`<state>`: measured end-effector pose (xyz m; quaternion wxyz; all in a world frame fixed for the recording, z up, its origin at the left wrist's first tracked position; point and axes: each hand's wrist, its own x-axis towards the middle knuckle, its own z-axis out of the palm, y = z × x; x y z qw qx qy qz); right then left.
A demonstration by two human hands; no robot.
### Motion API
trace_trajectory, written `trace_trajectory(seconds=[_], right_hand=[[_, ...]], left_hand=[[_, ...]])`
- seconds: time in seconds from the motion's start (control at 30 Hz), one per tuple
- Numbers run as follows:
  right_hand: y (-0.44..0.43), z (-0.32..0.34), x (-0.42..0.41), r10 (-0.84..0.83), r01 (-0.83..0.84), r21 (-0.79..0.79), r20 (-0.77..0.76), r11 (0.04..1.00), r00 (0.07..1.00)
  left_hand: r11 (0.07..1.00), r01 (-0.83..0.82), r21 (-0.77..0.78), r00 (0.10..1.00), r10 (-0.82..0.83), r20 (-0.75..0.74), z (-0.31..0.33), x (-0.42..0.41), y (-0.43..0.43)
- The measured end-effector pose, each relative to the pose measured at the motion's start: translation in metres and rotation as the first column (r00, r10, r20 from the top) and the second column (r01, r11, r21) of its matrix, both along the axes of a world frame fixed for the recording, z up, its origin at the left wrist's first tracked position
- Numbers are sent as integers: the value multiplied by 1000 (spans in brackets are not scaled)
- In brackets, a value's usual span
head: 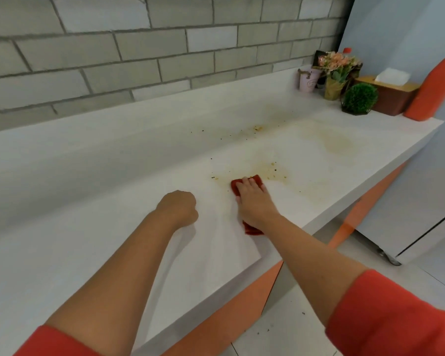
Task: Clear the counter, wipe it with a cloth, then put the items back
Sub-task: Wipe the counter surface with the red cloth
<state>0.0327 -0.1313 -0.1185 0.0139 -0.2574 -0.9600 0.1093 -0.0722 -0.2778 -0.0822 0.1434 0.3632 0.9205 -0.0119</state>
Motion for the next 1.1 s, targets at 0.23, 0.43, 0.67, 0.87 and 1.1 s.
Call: trace_trajectory(seconds=[0.23, 0.43, 0.67, 0.87, 1.1], right_hand=[[-35, 1, 45, 286, -295, -94, -98, 951, 953], [16, 3, 47, 5, -5, -20, -6, 1000, 1000], [12, 2, -33, -72, 72, 11, 28, 997, 997], [-27, 0, -21, 239, -239, -9, -31, 971, 971], [39, 2, 1, 144, -151, -62, -105, 987, 984]], left_hand=[[997, 63, -44, 998, -63, 10, 8, -6, -6], [995, 98, -24, 994, -96, 59, 8, -13, -10], [998, 69, 0, 998, -69, 9, -2, -14, -10], [972, -82, 218, 992, 57, 116, 1, -30, -3], [924, -288, 252, 957, 267, 114, -4, -74, -6]])
